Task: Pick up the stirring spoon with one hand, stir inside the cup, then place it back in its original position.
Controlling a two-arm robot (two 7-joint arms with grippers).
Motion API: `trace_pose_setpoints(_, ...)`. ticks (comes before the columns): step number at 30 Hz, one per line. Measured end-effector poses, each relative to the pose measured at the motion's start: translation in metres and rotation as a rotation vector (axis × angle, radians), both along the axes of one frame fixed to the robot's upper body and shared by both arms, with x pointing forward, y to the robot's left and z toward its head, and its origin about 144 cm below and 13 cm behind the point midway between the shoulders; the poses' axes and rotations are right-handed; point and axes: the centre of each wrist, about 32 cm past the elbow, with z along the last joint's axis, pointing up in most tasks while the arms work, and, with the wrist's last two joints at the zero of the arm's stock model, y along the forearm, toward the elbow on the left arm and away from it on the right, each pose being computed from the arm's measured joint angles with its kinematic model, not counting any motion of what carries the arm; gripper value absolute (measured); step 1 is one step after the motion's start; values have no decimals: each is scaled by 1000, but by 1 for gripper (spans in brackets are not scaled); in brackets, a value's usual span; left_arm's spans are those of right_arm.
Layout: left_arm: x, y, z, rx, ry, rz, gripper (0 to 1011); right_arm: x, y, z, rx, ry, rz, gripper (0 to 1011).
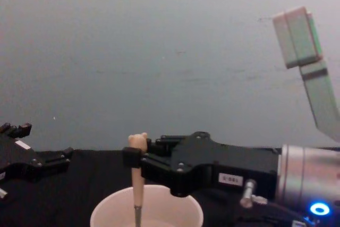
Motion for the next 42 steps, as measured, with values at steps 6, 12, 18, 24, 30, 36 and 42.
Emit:
trace_pose_setpoints(6, 0, 0, 0, 0, 0, 0, 1001, 6, 9, 0, -2, 4, 7, 215)
trace_pose_setpoints(12, 0, 0, 0, 0, 0, 0, 1001, 15, 19, 2, -7, 4, 3, 215)
trace_pose_setpoints(18, 0, 0, 0, 0, 0, 0, 1001, 21, 23, 3, -8, -2, -16, 215)
trace_pose_setpoints(24, 0, 0, 0, 0, 0, 0, 1001, 28, 20, 4, -9, -3, -54, 215)
trace_pose_setpoints(30, 0, 0, 0, 0, 0, 0, 1001, 31, 12, 4, -9, -2, -87, 215)
trace_pose_setpoints(36, 0, 0, 0, 0, 0, 0, 1001, 29, 2, 4, -15, -3, -102, 215)
trace_pose_setpoints(42, 0, 0, 0, 0, 0, 0, 1001, 25, -7, 6, -18, -4, -106, 215)
